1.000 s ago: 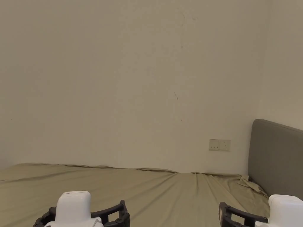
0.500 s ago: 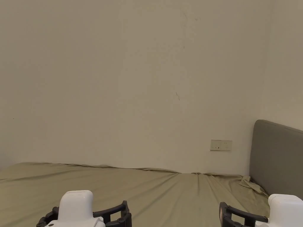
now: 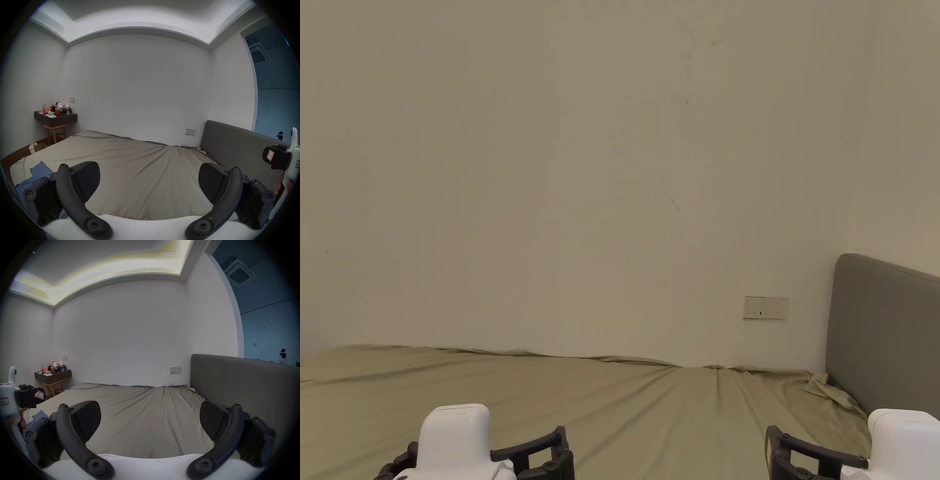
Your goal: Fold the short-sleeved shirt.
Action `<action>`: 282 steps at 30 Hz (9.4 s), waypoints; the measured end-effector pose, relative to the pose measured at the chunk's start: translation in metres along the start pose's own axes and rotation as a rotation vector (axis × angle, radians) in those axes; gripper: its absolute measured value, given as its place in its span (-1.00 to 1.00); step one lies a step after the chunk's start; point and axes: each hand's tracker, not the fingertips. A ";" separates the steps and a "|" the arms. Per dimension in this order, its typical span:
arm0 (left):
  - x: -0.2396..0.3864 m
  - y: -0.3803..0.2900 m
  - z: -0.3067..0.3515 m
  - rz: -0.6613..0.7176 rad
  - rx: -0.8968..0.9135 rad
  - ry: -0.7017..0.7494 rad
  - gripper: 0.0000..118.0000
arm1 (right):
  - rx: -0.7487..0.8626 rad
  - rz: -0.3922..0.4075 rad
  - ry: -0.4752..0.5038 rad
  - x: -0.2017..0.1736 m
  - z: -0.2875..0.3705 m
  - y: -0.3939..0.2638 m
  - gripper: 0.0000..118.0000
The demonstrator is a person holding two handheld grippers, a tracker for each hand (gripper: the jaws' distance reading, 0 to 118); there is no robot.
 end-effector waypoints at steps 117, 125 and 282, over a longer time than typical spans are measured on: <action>-0.339 -0.196 -0.071 0.156 -0.654 0.383 -0.96 | -0.461 0.241 0.811 -0.373 -0.058 -0.130 -0.95; -0.354 -0.240 -0.114 0.024 -0.727 0.377 1.00 | -0.500 0.266 0.740 -0.352 -0.068 -0.138 -0.95; -0.211 0.144 -0.213 0.657 -0.115 0.028 -0.91 | -0.559 -0.011 -0.095 0.101 -0.285 0.110 -0.85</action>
